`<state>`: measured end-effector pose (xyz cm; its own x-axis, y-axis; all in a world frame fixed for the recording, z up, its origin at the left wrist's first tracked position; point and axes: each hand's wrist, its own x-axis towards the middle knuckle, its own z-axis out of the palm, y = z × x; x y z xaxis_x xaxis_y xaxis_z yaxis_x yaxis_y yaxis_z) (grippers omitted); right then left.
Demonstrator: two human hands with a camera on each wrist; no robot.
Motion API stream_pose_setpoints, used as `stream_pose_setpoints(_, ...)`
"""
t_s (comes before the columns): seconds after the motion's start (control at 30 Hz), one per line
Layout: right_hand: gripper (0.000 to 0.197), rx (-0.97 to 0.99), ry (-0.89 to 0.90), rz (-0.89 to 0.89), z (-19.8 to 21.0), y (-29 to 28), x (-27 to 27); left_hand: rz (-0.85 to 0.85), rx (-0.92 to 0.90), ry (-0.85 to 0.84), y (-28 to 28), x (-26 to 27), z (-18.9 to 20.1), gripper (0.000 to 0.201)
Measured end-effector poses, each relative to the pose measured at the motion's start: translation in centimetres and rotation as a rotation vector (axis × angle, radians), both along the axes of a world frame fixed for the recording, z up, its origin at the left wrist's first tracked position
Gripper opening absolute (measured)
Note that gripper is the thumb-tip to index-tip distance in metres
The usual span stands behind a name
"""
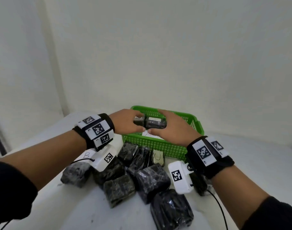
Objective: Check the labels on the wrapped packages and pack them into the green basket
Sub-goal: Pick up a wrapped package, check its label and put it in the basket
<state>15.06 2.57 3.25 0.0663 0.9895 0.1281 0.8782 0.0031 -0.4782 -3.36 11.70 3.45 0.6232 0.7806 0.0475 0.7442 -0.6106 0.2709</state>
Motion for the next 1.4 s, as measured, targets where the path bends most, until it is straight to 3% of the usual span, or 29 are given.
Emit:
stream_pose_setpoints(0.5,0.112,-0.139,-0.098,0.305,-6.4,-4.5,-8.4,-0.039,-0.076,0.044,-8.8,-9.2,-4.4,0.066)
stream_pose_setpoints(0.6,0.099,-0.148,-0.138,0.304,-7.1,-4.6,-9.1,-0.074,-0.100,0.075,-9.8,-9.7,-5.2,0.057)
stream_pose_setpoints(0.8,0.072,-0.238,-0.206,0.291,-7.3,-5.0,-9.7,-0.039,-0.050,0.206,-10.8,-9.4,-6.5,0.060)
stream_pose_setpoints(1.03,0.073,-0.330,-0.302,0.362,-7.8,-5.1,-9.0,-0.064,-0.075,0.272,-11.6,-8.2,-7.3,0.061)
stream_pose_setpoints(1.2,0.057,-0.250,-0.150,0.339,-7.7,-4.8,-8.2,0.022,-0.129,0.118,-11.1,-8.2,-7.2,0.039)
stream_pose_setpoints(1.4,0.054,-0.161,0.084,0.293,-6.9,-3.8,-6.4,0.093,-0.230,-0.131,-9.1,-9.1,-5.7,0.047)
